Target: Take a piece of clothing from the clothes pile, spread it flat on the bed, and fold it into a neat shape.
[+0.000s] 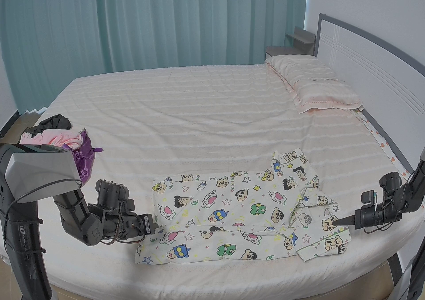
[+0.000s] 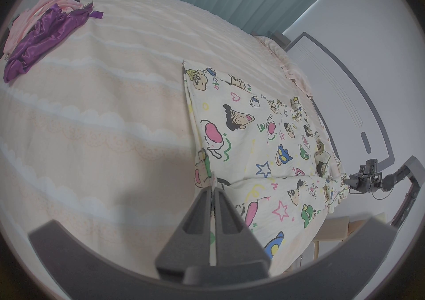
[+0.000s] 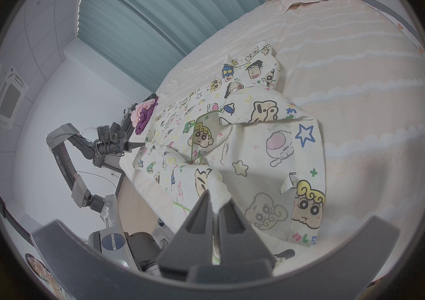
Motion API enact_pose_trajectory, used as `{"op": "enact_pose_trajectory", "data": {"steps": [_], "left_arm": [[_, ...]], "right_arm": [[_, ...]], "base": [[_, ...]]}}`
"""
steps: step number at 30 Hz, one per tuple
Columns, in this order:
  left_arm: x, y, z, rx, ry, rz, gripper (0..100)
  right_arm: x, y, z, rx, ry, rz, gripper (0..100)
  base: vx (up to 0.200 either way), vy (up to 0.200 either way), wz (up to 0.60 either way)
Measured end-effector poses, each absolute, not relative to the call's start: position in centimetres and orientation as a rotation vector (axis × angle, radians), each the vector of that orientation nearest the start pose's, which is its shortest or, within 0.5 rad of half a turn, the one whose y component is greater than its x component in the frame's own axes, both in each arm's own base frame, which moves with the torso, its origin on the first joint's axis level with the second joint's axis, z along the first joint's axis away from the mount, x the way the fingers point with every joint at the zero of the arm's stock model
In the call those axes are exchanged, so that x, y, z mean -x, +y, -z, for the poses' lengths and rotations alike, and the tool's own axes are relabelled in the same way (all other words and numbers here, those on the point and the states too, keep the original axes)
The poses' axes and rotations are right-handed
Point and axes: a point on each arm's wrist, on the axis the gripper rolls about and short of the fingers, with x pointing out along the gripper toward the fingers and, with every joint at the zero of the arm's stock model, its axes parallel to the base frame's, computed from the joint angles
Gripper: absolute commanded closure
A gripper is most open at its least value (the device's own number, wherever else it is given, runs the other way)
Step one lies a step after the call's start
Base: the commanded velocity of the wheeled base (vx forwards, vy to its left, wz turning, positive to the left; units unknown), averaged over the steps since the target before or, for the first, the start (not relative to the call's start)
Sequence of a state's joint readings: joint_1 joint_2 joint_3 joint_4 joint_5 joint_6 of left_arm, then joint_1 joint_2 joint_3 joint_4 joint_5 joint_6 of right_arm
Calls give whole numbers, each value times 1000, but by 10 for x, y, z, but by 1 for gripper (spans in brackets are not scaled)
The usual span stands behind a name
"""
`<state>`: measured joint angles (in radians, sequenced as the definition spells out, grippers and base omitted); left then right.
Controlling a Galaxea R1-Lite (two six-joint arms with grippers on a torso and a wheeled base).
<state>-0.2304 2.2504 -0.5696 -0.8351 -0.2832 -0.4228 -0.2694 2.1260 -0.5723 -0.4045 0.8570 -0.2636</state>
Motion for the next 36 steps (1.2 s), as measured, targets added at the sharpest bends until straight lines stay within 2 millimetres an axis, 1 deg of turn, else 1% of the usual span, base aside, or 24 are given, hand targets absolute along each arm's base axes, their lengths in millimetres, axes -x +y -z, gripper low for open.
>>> {"op": "enact_pose_trajectory", "data": {"steps": [6,7,12,20,24,30,33,36], "left_arm": [[-300,-69,27,359,935,240,100],[-301,-66,27,350,931,222,0],[-304,-59,26,352,914,197,0],[-307,-60,20,369,896,221,0],[-311,-66,14,407,877,286,0],[-316,-81,7,457,858,361,0],[-323,-86,9,454,841,374,0],[-332,-88,17,449,831,369,0]], "right_arm": [[-269,-57,5,-387,898,-637,100],[-269,-57,5,-389,899,-638,100],[-269,-57,5,-389,898,-638,100],[-268,-57,3,-388,894,-638,100],[-268,-57,3,-386,891,-638,100],[-269,-57,2,-386,889,-640,100],[-269,-57,2,-386,889,-641,100],[-269,-57,2,-386,889,-641,100]], "base": [[0,0,0],[0,0,0],[0,0,0],[0,0,0],[0,0,0],[0,0,0],[0,0,0],[0,0,0]]}}
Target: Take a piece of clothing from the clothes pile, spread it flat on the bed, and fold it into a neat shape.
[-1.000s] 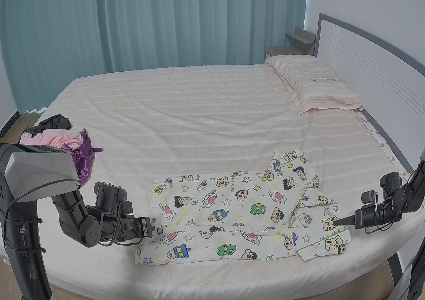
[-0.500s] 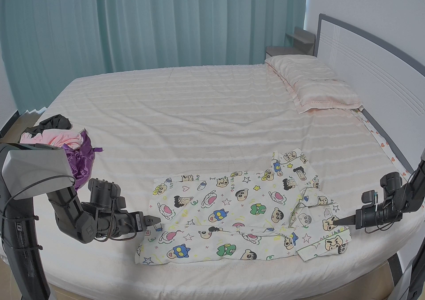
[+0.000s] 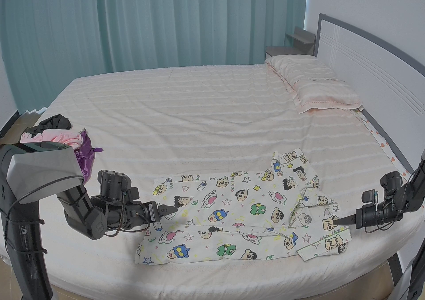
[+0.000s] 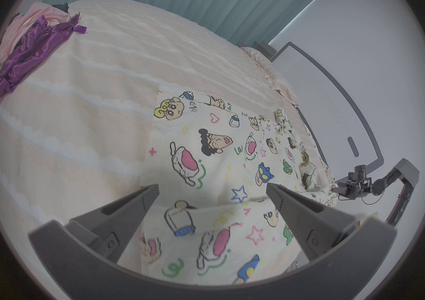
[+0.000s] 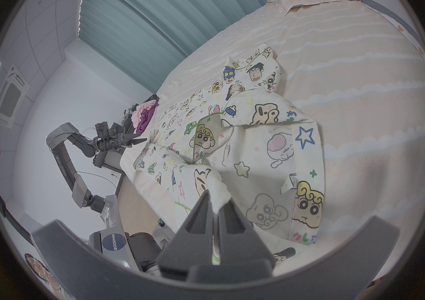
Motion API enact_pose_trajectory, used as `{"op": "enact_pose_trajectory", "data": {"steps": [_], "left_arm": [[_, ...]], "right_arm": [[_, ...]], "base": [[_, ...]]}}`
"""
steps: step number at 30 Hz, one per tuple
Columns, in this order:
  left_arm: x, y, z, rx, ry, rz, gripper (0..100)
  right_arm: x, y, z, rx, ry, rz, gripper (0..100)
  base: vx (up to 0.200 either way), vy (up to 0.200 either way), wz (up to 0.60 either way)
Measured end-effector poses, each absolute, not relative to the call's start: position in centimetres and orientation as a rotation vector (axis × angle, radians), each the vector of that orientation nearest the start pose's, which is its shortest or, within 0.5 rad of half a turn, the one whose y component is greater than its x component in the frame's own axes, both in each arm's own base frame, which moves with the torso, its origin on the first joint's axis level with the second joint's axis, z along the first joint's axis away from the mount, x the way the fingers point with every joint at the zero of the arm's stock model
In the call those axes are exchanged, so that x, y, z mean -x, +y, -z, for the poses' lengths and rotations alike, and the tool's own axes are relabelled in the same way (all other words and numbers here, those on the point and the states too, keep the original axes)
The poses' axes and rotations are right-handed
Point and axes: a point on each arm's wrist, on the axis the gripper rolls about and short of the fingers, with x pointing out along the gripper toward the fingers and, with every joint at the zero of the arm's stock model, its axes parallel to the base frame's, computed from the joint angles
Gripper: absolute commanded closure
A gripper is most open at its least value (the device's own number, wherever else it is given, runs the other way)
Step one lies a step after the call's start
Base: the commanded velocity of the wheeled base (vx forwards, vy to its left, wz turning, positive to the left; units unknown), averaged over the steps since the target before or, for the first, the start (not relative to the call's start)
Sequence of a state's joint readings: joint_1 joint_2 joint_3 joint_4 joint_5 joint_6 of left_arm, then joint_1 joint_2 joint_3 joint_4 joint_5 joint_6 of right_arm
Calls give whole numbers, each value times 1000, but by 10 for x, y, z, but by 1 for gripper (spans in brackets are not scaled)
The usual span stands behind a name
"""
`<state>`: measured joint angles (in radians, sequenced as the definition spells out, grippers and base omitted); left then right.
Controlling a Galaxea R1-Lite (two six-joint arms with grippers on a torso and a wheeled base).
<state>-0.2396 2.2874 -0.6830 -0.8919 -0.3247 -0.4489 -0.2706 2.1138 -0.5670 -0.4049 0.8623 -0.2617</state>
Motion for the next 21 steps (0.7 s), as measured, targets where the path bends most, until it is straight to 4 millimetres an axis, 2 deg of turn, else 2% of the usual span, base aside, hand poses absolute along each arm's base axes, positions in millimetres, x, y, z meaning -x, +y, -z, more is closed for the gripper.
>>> {"op": "enact_pose_trajectory", "data": {"steps": [5,9,19,20,21], "left_arm": [[-337,-88,31,430,842,362,0],[-333,-87,37,430,867,363,0],[-324,-86,38,431,834,378,0],[-323,-86,39,431,838,376,100],[-322,-86,39,431,842,376,100]], "right_arm": [[-269,-57,3,-388,891,-642,100],[-269,-57,3,-389,892,-642,100],[-269,-57,3,-388,892,-642,100],[-269,-57,3,-387,891,-643,100],[-269,-57,3,-387,890,-642,100]], "base": [[0,0,0],[0,0,0],[0,0,0],[0,0,0],[0,0,0]]}}
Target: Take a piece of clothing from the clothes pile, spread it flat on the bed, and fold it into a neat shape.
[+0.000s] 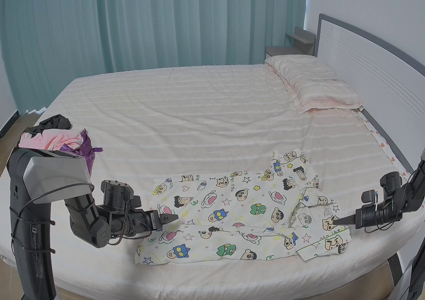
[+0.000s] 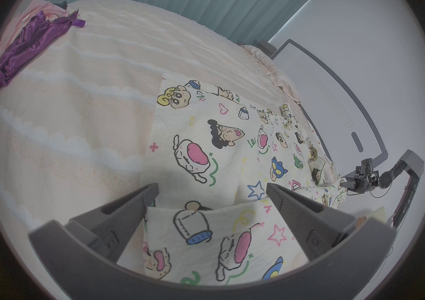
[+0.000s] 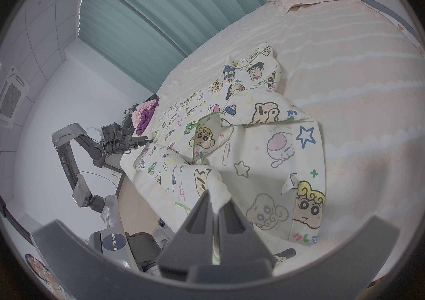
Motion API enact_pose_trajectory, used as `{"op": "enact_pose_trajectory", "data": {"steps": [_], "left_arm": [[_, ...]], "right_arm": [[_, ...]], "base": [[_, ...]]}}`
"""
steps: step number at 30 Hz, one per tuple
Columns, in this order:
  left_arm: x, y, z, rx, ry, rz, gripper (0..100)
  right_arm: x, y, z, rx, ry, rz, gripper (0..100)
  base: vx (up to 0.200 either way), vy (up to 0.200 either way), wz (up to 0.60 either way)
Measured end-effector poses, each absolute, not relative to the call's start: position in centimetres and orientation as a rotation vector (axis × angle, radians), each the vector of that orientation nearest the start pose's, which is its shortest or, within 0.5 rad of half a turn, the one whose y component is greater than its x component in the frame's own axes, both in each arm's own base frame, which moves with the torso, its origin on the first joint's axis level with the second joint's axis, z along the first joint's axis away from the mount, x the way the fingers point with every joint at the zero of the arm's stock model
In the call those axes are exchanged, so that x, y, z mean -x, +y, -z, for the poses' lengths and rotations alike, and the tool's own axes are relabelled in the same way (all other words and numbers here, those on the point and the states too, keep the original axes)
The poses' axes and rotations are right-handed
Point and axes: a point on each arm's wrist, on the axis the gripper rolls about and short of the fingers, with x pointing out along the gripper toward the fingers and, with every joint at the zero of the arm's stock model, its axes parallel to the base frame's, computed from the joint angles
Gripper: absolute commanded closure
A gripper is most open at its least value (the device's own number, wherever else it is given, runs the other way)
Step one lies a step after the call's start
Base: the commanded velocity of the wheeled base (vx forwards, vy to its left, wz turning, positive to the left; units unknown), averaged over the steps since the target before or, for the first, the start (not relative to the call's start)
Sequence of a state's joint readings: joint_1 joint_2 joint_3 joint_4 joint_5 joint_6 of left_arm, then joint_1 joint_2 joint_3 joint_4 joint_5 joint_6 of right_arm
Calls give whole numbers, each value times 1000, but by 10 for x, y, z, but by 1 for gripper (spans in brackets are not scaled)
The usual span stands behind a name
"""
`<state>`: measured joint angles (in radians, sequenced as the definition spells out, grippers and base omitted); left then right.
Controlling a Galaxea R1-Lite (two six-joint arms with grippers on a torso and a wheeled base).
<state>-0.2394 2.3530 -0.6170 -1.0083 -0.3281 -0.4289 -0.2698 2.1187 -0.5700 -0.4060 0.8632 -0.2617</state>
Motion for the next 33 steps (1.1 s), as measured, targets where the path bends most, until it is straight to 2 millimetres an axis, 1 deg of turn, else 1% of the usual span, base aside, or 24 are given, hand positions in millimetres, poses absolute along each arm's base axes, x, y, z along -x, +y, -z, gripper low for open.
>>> {"op": "enact_pose_trajectory", "data": {"steps": [11,15,21,33], "left_arm": [[-314,-81,43,434,869,360,100],[-314,-78,41,437,864,353,100],[-309,-75,29,440,843,352,100],[-283,-69,3,438,827,355,100]], "right_arm": [[-270,-57,2,-386,886,-641,100],[-271,-58,2,-386,883,-638,100],[-270,-62,-4,-383,864,-626,100],[-261,-66,-19,-376,820,-614,100]], "base": [[0,0,0],[0,0,0],[0,0,0],[0,0,0]]}}
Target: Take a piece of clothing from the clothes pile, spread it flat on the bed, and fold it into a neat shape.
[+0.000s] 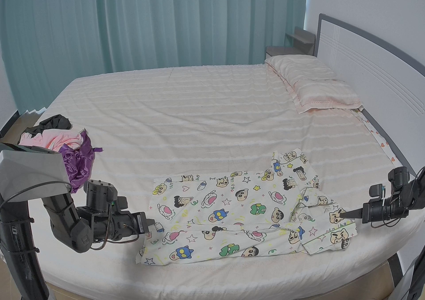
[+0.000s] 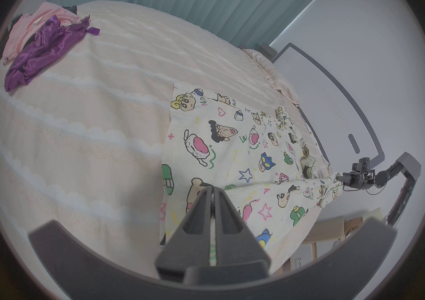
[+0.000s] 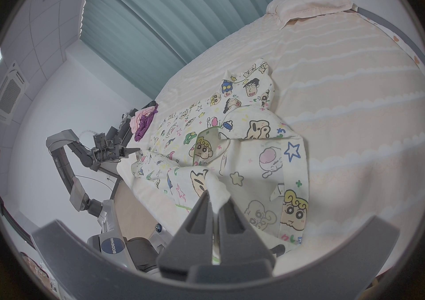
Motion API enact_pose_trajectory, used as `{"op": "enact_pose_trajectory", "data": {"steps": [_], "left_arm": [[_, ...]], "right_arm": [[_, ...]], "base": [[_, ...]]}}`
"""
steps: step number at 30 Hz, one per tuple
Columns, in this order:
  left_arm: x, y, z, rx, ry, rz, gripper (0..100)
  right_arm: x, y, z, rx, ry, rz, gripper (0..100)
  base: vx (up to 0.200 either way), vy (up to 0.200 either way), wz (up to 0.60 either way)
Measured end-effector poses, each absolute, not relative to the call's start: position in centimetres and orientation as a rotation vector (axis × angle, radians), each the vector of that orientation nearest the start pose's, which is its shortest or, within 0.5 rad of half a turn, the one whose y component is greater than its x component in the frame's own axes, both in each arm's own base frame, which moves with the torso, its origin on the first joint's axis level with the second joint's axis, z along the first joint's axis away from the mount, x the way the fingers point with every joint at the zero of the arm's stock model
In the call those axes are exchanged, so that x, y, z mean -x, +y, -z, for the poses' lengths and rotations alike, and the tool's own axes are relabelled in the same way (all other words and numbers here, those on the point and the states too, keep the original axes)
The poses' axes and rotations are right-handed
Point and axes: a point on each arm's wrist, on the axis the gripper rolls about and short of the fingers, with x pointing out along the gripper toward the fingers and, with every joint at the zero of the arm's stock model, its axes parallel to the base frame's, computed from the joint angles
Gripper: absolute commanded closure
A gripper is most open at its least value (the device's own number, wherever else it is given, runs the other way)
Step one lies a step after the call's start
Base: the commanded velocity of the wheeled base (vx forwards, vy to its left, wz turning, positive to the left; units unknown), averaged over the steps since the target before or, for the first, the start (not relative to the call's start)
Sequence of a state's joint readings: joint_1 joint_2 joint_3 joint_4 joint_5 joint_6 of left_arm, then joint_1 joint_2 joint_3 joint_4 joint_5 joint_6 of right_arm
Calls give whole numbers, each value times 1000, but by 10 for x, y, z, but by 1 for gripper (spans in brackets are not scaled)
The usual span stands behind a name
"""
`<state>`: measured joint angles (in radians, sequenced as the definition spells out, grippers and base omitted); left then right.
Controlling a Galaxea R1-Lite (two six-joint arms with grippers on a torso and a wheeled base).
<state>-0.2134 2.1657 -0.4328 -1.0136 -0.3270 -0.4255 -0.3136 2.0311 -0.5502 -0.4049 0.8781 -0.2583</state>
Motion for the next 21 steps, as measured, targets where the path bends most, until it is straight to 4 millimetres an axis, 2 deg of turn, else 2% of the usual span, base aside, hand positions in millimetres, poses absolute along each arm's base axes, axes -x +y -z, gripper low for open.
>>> {"op": "enact_pose_trajectory", "data": {"steps": [12,21], "left_arm": [[-257,-63,-32,432,757,376,100],[-222,-56,-45,428,808,365,100]], "right_arm": [[-247,-64,-33,-365,788,-618,100],[-233,-60,-40,-358,780,-618,100]], "base": [[0,0,0],[0,0,0]]}}
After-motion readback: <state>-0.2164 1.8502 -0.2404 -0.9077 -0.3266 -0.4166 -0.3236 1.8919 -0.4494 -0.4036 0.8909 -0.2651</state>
